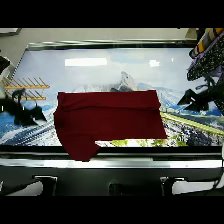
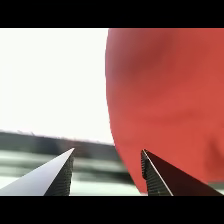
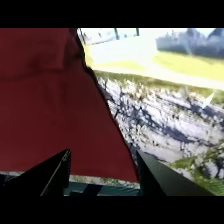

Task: Fold the clothes and pants, and hang the long-sleeved shirts on hangers.

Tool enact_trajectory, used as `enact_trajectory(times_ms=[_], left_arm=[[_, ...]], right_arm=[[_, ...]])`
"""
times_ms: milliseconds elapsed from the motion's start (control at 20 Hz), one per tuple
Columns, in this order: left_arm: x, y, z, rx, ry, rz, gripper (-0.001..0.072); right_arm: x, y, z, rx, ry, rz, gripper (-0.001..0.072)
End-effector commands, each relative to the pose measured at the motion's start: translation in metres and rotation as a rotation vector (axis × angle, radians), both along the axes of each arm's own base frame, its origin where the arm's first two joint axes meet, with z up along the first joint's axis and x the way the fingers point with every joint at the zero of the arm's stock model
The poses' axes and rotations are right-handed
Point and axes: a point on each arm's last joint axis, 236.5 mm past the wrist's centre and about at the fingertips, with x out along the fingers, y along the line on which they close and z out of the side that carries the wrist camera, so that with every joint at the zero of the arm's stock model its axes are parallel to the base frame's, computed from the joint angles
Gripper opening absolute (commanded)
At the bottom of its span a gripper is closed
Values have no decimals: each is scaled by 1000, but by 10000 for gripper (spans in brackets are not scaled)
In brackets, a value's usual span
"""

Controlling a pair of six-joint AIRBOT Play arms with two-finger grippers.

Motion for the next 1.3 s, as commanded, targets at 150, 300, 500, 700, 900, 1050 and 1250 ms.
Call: enact_trajectory(times_ms=[150,300,500,700,900,1050,1250], left_arm=[[-88,-85,-50,-299,-41,253,485],[-104,-93,-69,-320,-8,286,485],[-96,-92,-76,-312,-45,310,485],[-91,-101,-83,-314,-46,296,485],[-91,-119,-92,-344,1,284,483],[-94,-124,-95,-344,13,262,268],[-95,-125,-95,-345,16,260,16]], right_arm=[[-43,19,-7,48,16,-37,470],[-45,20,0,40,-1,-38,470],[-45,21,9,31,-26,-38,470],[-42,26,15,54,-47,-42,470],[-43,28,16,62,-46,-39,470],[-43,30,18,71,-52,-29,468],[-33,22,26,81,-99,-80,356]])
